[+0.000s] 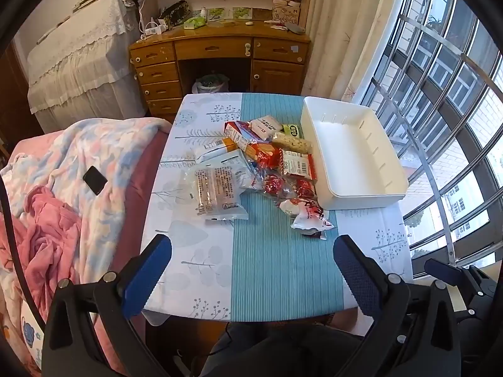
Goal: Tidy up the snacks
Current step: 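Move both tools toward the snack pile on the table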
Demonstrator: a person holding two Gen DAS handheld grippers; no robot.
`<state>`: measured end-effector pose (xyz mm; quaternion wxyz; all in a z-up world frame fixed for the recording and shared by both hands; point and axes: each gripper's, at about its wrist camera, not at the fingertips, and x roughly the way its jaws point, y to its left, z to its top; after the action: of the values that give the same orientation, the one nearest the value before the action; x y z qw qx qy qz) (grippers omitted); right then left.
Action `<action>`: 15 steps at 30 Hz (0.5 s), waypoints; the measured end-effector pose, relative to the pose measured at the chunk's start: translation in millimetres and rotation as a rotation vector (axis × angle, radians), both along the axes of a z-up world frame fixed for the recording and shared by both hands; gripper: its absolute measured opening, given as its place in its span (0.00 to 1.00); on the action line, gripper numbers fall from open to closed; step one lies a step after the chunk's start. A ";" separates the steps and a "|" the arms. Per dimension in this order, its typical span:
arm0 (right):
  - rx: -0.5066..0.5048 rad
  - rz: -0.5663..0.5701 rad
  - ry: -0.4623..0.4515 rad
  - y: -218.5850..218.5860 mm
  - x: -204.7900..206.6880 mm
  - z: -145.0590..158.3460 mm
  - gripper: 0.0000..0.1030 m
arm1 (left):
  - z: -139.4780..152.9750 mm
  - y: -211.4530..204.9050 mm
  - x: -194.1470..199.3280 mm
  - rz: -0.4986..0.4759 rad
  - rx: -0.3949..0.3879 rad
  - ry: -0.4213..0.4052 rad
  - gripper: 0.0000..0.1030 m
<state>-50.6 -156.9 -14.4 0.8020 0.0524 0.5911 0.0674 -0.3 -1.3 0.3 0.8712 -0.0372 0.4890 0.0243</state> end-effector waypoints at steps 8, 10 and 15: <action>-0.001 0.000 0.008 -4.0 2.7 -2.1 1.00 | -0.7 5.3 -2.9 -0.002 -0.019 0.011 0.99; -0.004 0.000 0.013 -4.1 2.8 -2.3 1.00 | -0.4 1.1 2.2 -0.004 -0.022 0.015 0.99; -0.006 -0.001 0.020 -2.5 0.2 0.5 1.00 | 1.2 -6.0 -0.8 0.000 -0.040 0.001 0.99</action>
<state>-50.4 -159.4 -13.9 0.7964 0.0510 0.5992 0.0646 -1.0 -7.3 1.5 0.8699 -0.0545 0.4900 0.0148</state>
